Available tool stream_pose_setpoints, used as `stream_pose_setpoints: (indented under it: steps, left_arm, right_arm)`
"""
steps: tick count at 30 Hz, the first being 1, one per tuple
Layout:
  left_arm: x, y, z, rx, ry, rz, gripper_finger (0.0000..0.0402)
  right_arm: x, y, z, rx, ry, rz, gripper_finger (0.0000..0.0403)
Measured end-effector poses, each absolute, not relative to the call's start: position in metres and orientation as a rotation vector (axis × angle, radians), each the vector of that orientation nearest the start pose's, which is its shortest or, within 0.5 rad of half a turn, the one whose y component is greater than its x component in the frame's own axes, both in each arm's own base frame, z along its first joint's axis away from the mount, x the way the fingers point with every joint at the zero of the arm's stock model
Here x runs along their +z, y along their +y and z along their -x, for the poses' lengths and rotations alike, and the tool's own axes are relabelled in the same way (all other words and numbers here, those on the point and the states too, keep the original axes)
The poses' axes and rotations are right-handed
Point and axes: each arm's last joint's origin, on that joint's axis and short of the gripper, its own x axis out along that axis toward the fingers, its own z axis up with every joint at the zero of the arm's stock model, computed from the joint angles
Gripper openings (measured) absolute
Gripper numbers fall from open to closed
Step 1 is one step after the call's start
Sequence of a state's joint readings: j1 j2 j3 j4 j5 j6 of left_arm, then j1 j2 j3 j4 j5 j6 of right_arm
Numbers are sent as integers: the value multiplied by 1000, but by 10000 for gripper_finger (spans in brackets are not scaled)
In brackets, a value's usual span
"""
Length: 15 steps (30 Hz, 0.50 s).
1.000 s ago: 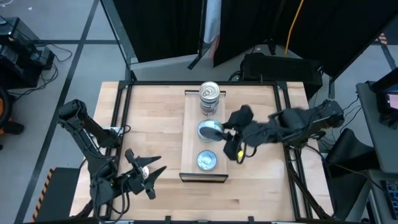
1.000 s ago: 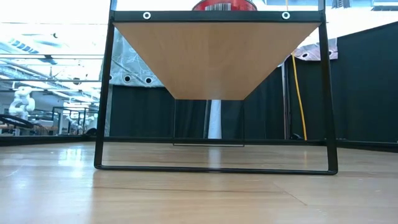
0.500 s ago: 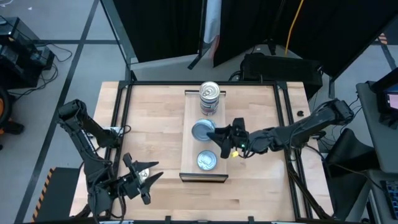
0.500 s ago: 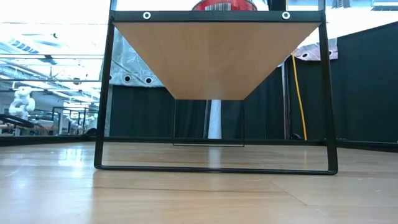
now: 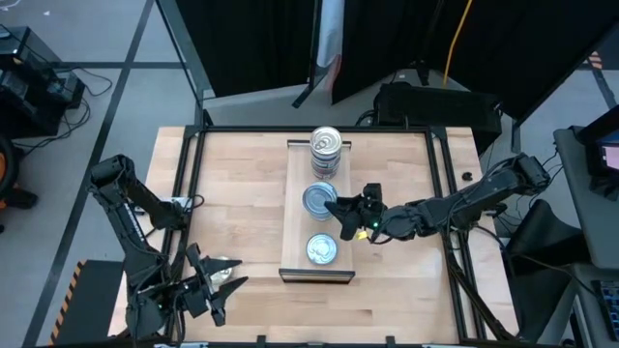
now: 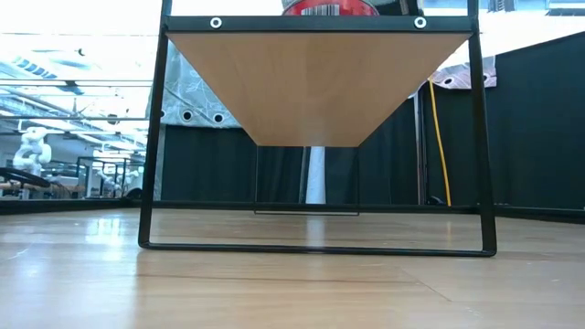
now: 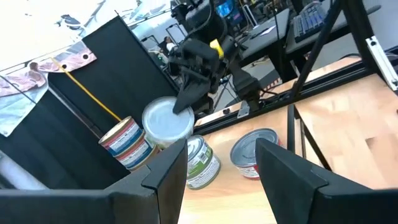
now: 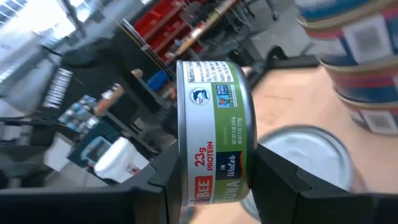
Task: Stack canned seafood by type on shelf
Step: Stack the green white tuna can on top of the stacked green white tuna can on the shelf
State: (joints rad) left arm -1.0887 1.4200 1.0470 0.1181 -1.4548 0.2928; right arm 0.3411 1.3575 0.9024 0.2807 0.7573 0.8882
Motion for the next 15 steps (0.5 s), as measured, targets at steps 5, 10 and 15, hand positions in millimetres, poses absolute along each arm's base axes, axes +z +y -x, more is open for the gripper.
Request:
stream_pose_setpoints:
  steps: [5, 10, 15]
  left_arm:
    - [313, -253, -162, 342, 126, -535, 192]
    - [313, -254, -161, 341, 125, -531, 192]
    - [313, -254, -161, 340, 125, -531, 192]
  right_arm:
    - [287, 81, -289, -470, -27, -791, 142]
    - [284, 81, -288, -480, -2, -799, 142]
    - [283, 80, -288, -487, 5, -803, 142]
